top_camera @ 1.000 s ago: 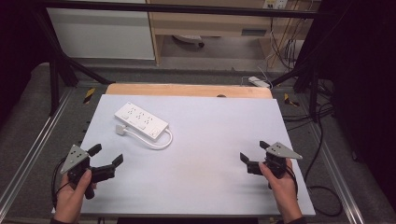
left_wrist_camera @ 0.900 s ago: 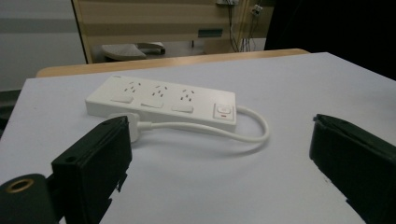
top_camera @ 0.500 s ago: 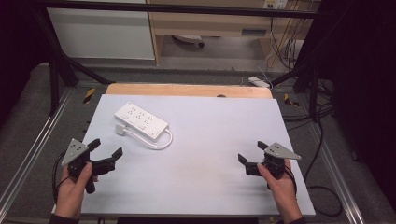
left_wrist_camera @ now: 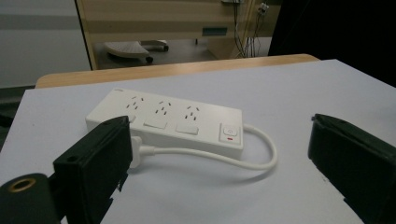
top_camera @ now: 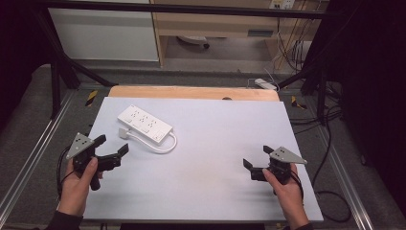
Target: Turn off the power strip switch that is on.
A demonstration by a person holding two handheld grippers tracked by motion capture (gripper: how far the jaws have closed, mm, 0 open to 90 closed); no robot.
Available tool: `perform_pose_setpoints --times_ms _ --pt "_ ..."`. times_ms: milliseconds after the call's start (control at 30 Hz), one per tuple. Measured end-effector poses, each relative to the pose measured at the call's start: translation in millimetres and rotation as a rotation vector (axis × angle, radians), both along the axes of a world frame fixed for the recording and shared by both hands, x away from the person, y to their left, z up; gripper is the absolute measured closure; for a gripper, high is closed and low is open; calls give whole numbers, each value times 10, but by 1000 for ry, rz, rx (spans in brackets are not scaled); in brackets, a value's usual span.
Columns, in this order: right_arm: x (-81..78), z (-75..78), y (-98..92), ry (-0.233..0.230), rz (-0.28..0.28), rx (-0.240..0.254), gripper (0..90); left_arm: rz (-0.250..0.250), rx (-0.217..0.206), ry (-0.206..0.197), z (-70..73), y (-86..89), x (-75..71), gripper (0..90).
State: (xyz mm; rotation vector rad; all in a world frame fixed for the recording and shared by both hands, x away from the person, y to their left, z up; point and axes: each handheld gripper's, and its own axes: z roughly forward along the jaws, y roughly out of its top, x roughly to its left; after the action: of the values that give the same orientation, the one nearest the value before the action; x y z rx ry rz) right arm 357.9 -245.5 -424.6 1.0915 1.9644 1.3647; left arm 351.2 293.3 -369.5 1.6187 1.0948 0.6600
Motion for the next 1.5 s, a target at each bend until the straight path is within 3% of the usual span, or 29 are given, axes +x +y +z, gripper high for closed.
perform_pose_setpoints --times_ms 133,400,600,1333,1500 --pt "-2 -1 6 1 2 -3 44 -8 -40 14 31 -2 42 61" --pt "-9 -2 24 3 9 -9 42 -7 -15 0 81 20 150 61" --pt "-11 -2 32 3 10 -13 41 -11 -30 -13 121 24 207 58" --pt "-16 0 36 3 16 -17 41 -10 -3 -25 256 36 497 63" --pt "-14 -1 38 3 16 -18 41 -4 4 -42 280 49 581 60"
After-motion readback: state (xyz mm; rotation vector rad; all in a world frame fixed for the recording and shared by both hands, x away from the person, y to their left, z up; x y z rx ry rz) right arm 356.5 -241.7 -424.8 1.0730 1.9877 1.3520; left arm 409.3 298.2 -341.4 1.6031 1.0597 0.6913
